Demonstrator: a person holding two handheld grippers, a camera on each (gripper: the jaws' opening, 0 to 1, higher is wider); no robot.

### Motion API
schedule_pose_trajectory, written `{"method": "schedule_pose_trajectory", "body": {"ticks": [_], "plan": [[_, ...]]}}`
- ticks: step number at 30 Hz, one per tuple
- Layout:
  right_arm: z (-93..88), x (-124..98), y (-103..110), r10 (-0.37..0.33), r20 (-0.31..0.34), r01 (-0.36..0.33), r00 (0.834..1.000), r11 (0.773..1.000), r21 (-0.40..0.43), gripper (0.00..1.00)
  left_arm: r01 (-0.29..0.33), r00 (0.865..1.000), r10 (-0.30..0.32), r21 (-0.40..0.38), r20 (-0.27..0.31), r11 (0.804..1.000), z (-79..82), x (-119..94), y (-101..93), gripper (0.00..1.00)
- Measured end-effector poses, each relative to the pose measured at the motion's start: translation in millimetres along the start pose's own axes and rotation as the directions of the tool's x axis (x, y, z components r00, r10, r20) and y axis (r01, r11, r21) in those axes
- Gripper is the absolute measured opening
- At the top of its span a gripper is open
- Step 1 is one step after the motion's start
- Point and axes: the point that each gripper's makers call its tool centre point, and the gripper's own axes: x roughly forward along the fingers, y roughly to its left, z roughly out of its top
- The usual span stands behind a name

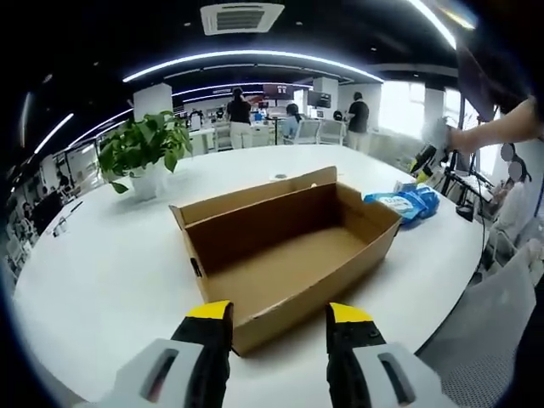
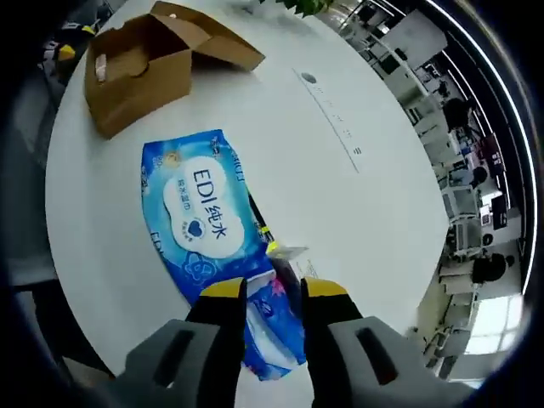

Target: Operate the shoe box by opening the lid, removing the specified soft item, and placing it in the target area until the item is outside and the box remains undamaged.

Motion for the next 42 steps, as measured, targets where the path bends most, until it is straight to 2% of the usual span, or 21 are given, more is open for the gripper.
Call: {"method": "schedule_pose_trajectory", "body": {"ticks": [3, 5, 8, 12, 16, 21, 26, 31, 39, 42], "plan": [[18.3, -4, 22, 0.019, 0.061, -0.023, 0.998, 0.998, 0.064, 0.25, 0.012, 1.000, -0.012, -0.001, 0.001, 1.000, 0.3, 0, -2.0, 0.44], [34.2, -7, 38, 0.050, 0.123, -0.064, 0.991, 0.992, 0.110, 0.26, 0.024, 1.000, -0.024, -0.007, 0.005, 1.000, 0.8, 0, -3.6, 0.44], [58.6, -13, 74, 0.165, 0.214, -0.199, 0.963, 0.969, 0.149, 0.28, 0.035, 0.999, -0.035, -0.020, 0.008, 0.999, 0.9, 0, -4.3, 0.44], [76.1, -18, 92, 0.183, 0.253, -0.228, 0.950, 0.961, 0.160, 0.29, 0.048, 0.999, -0.048, -0.035, 0.013, 0.998, 1.2, 0, -5.2, 0.44], [106.6, -24, 119, 0.213, 0.354, -0.309, 0.911, 0.920, 0.240, 0.29, 0.057, 0.998, -0.056, -0.036, 0.015, 0.998, 1.3, -1, -6.6, 0.44], [135.0, -26, 143, 0.217, 0.436, -0.376, 0.873, 0.869, 0.321, 0.29, 0.074, 0.997, -0.074, -0.028, 0.017, 0.997, 1.9, -1, -10.4, 0.44], [142.5, -19, 167, 0.221, 0.436, -0.379, 0.872, 0.869, 0.318, 0.28, 0.081, 0.997, -0.080, -0.031, 0.014, 0.996, 1.1, -1, -11.4, 0.44], [149.4, -19, 186, 0.205, 0.484, -0.416, 0.850, 0.826, 0.380, 0.28, 0.077, 0.997, -0.077, -0.033, 0.014, 0.996, 0.6, -1, -10.7, 0.44], [149.0, -24, 211, 0.183, 0.507, -0.430, 0.842, 0.795, 0.428, 0.28, 0.086, 0.996, -0.085, -0.028, 0.019, 0.996, 1.7, -1, -13.2, 0.44], [148.4, -28, 215, 0.164, 0.526, -0.441, 0.834, 0.771, 0.459, 0.28, 0.089, 0.996, -0.089, -0.025, 0.017, 0.996, 1.3, -1, -13.8, 0.44]]}}
